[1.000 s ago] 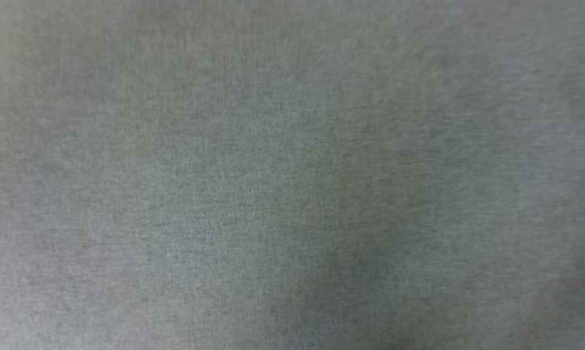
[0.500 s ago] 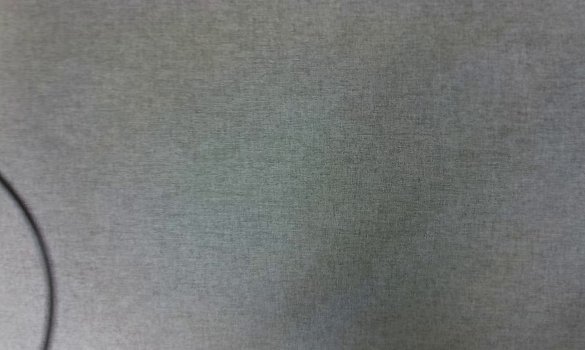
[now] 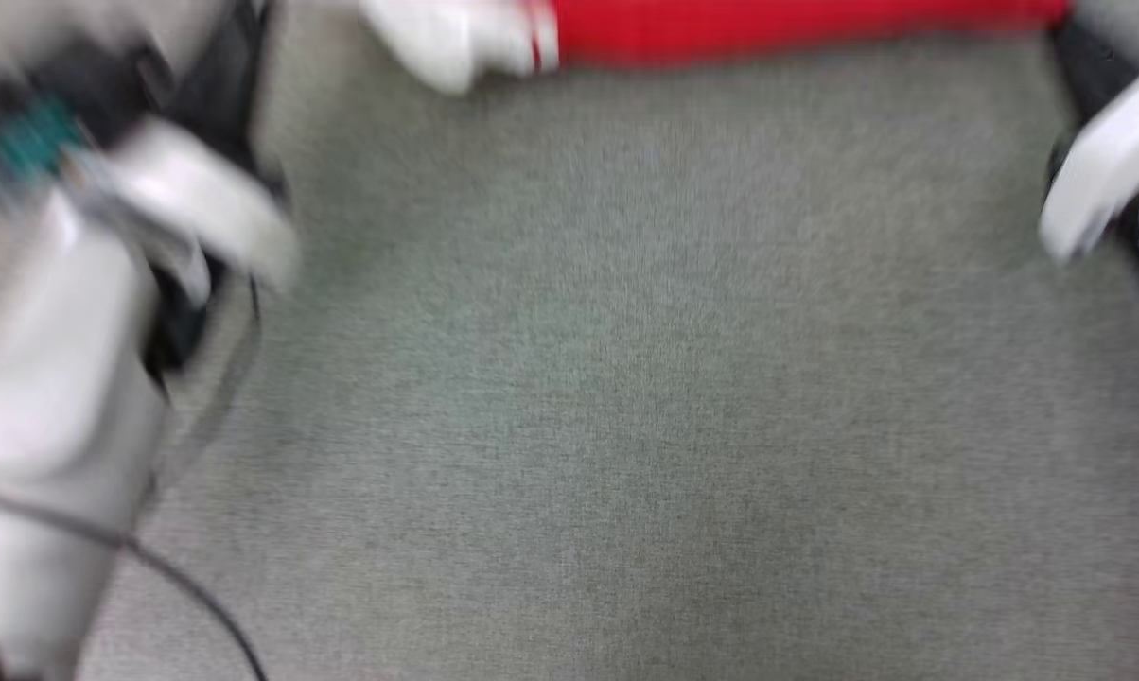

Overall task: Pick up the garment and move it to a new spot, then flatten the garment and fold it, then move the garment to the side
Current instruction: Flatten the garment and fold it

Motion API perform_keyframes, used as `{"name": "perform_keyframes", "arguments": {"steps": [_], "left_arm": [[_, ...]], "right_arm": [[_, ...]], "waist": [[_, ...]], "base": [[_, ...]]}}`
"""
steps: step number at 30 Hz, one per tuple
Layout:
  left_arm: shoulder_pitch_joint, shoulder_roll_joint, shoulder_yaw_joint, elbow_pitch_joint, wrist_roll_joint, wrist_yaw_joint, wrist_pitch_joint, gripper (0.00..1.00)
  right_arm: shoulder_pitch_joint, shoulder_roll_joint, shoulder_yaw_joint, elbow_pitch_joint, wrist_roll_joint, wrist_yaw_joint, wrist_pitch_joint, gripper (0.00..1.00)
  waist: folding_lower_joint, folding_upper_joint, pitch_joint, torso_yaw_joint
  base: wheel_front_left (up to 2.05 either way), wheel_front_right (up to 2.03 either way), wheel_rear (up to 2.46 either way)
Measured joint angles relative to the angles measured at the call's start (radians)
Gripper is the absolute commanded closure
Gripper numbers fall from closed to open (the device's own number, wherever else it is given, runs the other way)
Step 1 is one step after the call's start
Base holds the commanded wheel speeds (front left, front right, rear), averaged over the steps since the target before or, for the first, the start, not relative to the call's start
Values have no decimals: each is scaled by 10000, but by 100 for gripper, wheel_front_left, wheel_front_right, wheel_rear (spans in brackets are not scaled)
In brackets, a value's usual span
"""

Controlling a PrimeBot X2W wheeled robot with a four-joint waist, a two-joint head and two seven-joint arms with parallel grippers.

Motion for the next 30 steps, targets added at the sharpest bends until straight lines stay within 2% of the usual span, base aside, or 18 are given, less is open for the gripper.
{"name": "perform_keyframes", "arguments": {"steps": [5, 14, 23, 30], "left_arm": [[2635, 318, -506, -504, -245, 69, 171, 100], [6606, 1319, -1118, -2497, -1108, 608, 1881, 100], [9423, 2429, -1381, -4874, -2084, 1313, 3254, 100], [10982, 3248, -1411, -6148, -2796, 1841, 4036, 100]], "right_arm": [[1785, -259, 583, -6, 750, 0, -201, 100], [4448, -564, 593, -221, 2109, 2, 15, 100], [6837, -918, 247, -1432, 3047, 2, 683, 100], [8863, -1112, -435, -2700, 3216, 2, 1352, 100]], "waist": [[0, 0, -1128, 20], [-3, 0, -3010, 26], [-3, 0, -4327, -101], [-3, 0, -4999, -260]], "base": [[0, 0, 0], [0, 0, 0], [0, 0, 0], [0, 0, 0]]}}
